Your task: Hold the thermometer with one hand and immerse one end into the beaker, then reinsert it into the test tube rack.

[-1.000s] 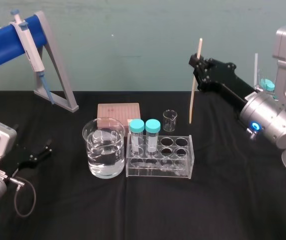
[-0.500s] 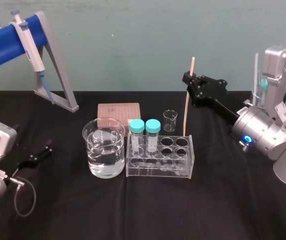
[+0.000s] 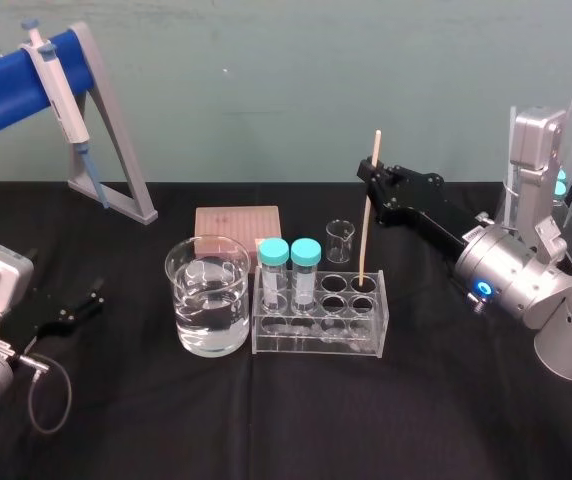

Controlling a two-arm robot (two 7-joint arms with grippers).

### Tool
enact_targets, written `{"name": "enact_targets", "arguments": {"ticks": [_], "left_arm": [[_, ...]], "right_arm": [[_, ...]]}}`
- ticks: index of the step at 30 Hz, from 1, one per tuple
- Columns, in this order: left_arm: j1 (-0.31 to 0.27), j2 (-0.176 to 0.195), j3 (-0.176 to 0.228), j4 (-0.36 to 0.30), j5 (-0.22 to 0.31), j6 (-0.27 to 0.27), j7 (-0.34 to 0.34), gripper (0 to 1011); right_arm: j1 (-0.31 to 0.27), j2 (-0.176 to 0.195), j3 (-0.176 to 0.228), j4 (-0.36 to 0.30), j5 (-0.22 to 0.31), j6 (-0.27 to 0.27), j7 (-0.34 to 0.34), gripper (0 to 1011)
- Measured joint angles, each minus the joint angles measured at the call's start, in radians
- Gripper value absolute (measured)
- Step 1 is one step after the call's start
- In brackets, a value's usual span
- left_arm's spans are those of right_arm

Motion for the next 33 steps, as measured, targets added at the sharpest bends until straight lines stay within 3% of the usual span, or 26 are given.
{"name": "enact_targets", "arguments": {"ticks": [33], "left_arm": [[0.000,0.000,0.000,0.000,0.000,0.000,0.000,1004]], "right_arm": [[0.021,-0.041,-0.013,0.152,-0.021,-0.054,0.041,48]]}}
